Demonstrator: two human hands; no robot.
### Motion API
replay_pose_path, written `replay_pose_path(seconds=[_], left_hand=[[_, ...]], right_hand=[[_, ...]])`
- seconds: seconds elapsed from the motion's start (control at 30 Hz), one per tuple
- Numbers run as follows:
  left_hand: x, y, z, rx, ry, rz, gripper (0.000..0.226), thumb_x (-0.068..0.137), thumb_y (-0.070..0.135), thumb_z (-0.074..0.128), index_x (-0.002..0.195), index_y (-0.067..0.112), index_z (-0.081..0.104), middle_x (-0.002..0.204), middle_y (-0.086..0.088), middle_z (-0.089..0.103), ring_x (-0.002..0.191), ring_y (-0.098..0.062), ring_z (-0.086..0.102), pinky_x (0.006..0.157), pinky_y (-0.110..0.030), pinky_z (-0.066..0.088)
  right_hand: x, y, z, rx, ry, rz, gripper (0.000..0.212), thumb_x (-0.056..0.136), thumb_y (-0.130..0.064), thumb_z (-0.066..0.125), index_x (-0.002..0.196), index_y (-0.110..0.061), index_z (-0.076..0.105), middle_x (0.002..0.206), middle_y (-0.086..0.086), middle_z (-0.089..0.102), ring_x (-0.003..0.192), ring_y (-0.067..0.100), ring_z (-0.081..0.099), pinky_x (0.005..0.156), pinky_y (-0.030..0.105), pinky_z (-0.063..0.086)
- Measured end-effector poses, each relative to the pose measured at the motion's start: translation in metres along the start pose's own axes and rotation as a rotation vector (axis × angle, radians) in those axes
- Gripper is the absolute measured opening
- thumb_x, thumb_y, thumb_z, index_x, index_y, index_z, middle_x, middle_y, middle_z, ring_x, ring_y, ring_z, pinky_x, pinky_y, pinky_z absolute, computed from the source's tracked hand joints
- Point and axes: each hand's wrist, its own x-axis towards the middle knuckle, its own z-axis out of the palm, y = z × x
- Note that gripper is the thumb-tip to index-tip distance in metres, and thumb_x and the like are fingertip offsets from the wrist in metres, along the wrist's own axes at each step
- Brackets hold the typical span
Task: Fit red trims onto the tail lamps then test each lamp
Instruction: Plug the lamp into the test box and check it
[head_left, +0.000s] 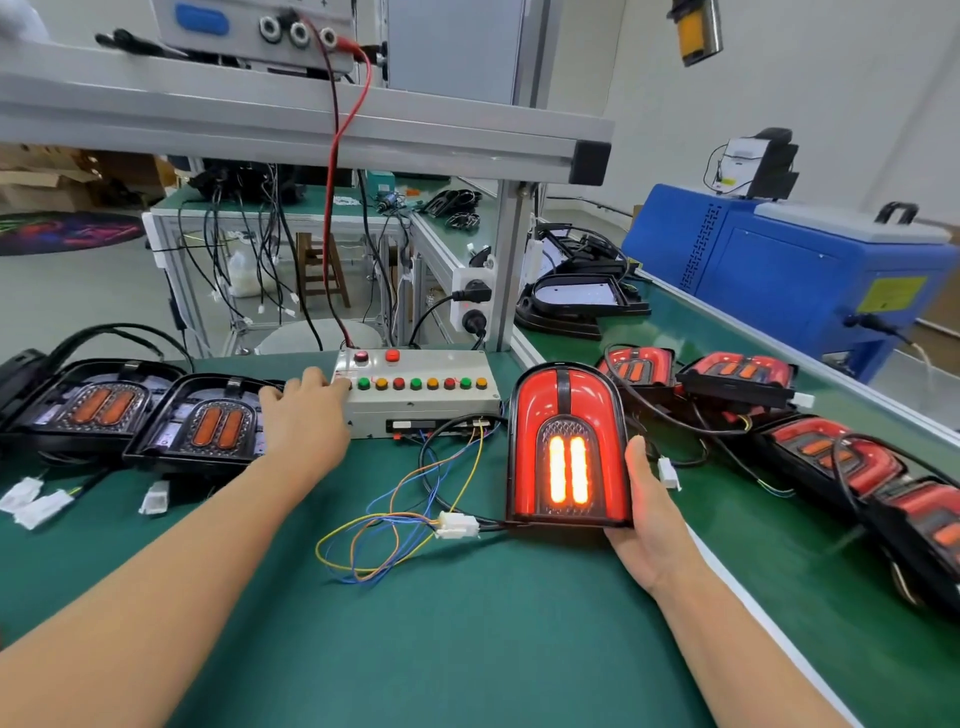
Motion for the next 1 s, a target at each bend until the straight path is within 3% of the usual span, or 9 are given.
replay_pose_path(seconds=[0.13, 0.47, 0.53, 0.63, 0.83, 1.0], left_hand=[[0.004, 0.002, -0.003, 0.095, 0.029, 0.022, 0.046, 0.086, 0.016, 0.052, 0.130, 0.026, 0.050, 0.120, -0.005, 0.049, 0.113, -0.025, 0.047, 0.094, -0.039, 0.031], [-0.002, 0.004, -0.002, 0.085, 0.018, -0.020, 0.046, 0.086, 0.020, 0.053, 0.131, 0.027, 0.048, 0.122, -0.007, 0.045, 0.116, -0.028, 0.041, 0.096, -0.041, 0.029], [-0.004, 0.010, -0.007, 0.082, 0.016, -0.043, 0.052, 0.083, 0.024, 0.056, 0.135, 0.025, 0.045, 0.137, -0.009, 0.037, 0.127, -0.030, 0.030, 0.104, -0.045, 0.024], [-0.008, 0.038, -0.013, -0.032, 0.023, -0.014, 0.070, 0.085, 0.024, 0.056, 0.147, 0.026, 0.025, 0.156, -0.007, 0.012, 0.142, -0.029, 0.008, 0.112, -0.055, 0.010], [-0.008, 0.103, -0.019, -0.305, -0.160, 0.090, 0.057, 0.098, 0.033, 0.032, 0.150, 0.038, 0.011, 0.160, -0.004, -0.006, 0.146, -0.032, -0.010, 0.111, -0.061, -0.008], [-0.007, 0.116, -0.003, -0.285, -0.250, 0.088, 0.053, 0.097, 0.054, 0.024, 0.148, 0.043, 0.014, 0.160, -0.007, -0.007, 0.144, -0.038, -0.014, 0.107, -0.064, -0.014]], right_hand=[[-0.002, 0.004, 0.007, 0.002, -0.015, -0.007, 0.062, 0.084, -0.060, 0.045, 0.127, -0.018, 0.061, 0.114, 0.008, 0.072, 0.102, 0.021, 0.070, 0.065, 0.027, 0.058], [-0.003, 0.005, 0.011, -0.033, -0.007, -0.016, 0.053, 0.089, -0.057, 0.042, 0.123, -0.021, 0.063, 0.111, 0.005, 0.073, 0.100, 0.019, 0.071, 0.065, 0.025, 0.058], [-0.002, 0.005, 0.011, -0.043, -0.011, -0.004, 0.050, 0.093, -0.056, 0.040, 0.121, -0.022, 0.064, 0.110, 0.005, 0.073, 0.097, 0.018, 0.071, 0.062, 0.023, 0.057], [-0.002, 0.006, 0.011, -0.043, -0.024, 0.006, 0.049, 0.096, -0.055, 0.038, 0.120, -0.021, 0.066, 0.109, 0.004, 0.074, 0.095, 0.017, 0.072, 0.062, 0.022, 0.057], [-0.003, 0.007, 0.009, -0.051, -0.032, 0.005, 0.055, 0.091, -0.057, 0.041, 0.125, -0.020, 0.063, 0.112, 0.005, 0.073, 0.099, 0.018, 0.071, 0.065, 0.024, 0.057], [-0.005, 0.006, 0.009, -0.071, -0.053, 0.005, 0.060, 0.086, -0.061, 0.042, 0.128, -0.023, 0.061, 0.115, 0.004, 0.072, 0.103, 0.018, 0.069, 0.071, 0.027, 0.055]])
